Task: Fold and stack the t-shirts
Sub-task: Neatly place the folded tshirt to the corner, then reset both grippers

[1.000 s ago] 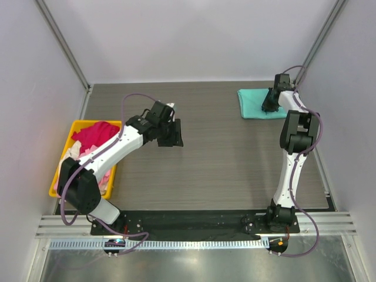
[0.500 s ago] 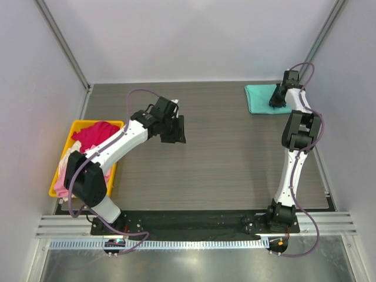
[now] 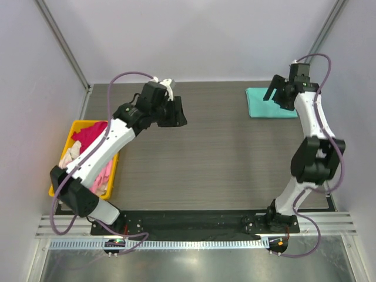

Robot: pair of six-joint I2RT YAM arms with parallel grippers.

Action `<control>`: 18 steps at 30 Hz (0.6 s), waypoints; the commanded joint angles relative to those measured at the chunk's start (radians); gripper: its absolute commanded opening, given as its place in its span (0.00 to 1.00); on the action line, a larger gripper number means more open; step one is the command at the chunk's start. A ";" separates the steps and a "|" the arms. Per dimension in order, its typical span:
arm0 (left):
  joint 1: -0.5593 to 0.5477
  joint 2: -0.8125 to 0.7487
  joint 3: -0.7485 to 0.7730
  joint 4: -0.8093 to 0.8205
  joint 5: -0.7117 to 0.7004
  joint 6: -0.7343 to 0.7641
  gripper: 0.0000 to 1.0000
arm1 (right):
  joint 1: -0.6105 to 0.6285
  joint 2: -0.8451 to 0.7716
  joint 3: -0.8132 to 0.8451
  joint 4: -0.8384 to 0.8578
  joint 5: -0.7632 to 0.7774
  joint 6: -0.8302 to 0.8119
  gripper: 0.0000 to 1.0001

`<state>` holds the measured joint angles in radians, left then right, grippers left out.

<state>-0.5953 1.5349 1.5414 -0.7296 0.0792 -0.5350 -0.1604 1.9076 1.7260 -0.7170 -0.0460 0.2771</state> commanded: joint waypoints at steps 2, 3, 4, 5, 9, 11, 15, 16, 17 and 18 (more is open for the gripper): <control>0.005 -0.117 0.023 0.038 0.025 0.013 0.54 | 0.087 -0.309 -0.152 -0.032 -0.038 0.042 0.89; 0.005 -0.136 0.019 0.030 0.033 0.013 0.55 | 0.100 -0.399 -0.186 -0.039 -0.052 0.050 0.96; 0.005 -0.145 0.008 0.027 0.042 0.012 0.55 | 0.129 -0.439 -0.242 -0.044 -0.070 0.057 1.00; 0.005 -0.159 -0.003 0.024 0.063 0.012 0.55 | 0.142 -0.478 -0.265 -0.051 -0.075 0.065 1.00; 0.003 -0.245 -0.127 0.035 0.067 -0.002 0.73 | 0.160 -0.672 -0.397 -0.078 -0.155 0.108 1.00; 0.005 -0.304 -0.170 0.047 0.062 -0.013 0.87 | 0.160 -0.781 -0.440 -0.082 -0.187 0.128 1.00; 0.005 -0.413 -0.251 0.087 0.051 -0.036 1.00 | 0.160 -0.921 -0.523 -0.081 -0.207 0.143 1.00; 0.005 -0.435 -0.286 0.101 0.042 -0.046 1.00 | 0.160 -0.939 -0.531 -0.073 -0.238 0.143 1.00; 0.005 -0.481 -0.302 0.128 0.037 -0.049 1.00 | 0.160 -0.972 -0.536 -0.061 -0.256 0.149 1.00; 0.005 -0.499 -0.319 0.139 0.033 -0.056 1.00 | 0.160 -0.986 -0.545 -0.058 -0.273 0.160 1.00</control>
<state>-0.5949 1.1263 1.2510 -0.6819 0.1200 -0.5686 0.0025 0.9791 1.1896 -0.8124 -0.2348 0.4026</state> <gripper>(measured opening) 0.994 0.996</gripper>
